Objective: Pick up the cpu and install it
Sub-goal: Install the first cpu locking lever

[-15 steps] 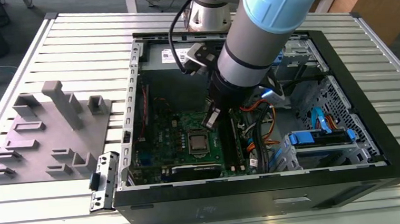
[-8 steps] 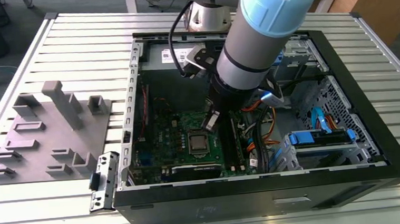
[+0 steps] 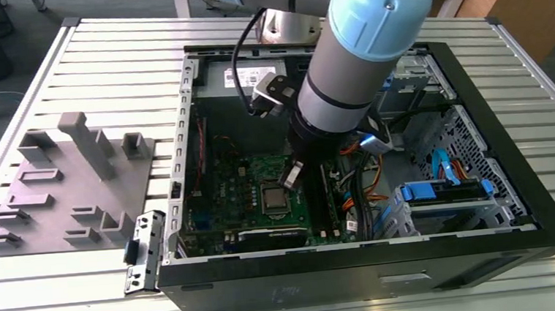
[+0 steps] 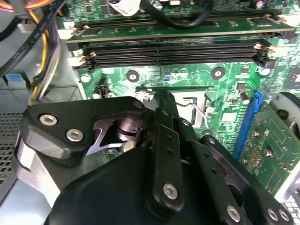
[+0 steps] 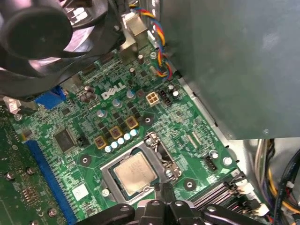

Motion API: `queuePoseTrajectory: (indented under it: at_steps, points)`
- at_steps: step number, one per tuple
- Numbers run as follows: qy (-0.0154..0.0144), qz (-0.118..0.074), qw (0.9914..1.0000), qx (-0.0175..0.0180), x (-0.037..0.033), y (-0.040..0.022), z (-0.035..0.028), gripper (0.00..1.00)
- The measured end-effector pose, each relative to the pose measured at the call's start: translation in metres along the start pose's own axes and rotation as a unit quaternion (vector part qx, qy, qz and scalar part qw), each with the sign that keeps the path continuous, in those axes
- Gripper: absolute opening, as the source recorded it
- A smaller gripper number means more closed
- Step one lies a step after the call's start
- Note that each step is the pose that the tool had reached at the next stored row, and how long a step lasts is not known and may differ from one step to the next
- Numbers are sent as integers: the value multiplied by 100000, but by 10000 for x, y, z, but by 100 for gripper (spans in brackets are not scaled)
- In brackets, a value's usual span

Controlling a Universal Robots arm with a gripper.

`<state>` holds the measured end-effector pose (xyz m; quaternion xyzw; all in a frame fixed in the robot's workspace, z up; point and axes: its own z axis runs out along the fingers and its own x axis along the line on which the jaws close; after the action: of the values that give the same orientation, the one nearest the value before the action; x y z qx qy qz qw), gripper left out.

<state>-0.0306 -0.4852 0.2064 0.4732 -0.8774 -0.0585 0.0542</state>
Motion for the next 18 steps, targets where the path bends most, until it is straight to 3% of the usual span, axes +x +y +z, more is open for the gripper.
queuePoseTrajectory:
  at_steps: [11,18]
  points:
    - [122,17,100000,164,91,-51,32,11]
    - [499,80,99998,419,102,-62,44,11]
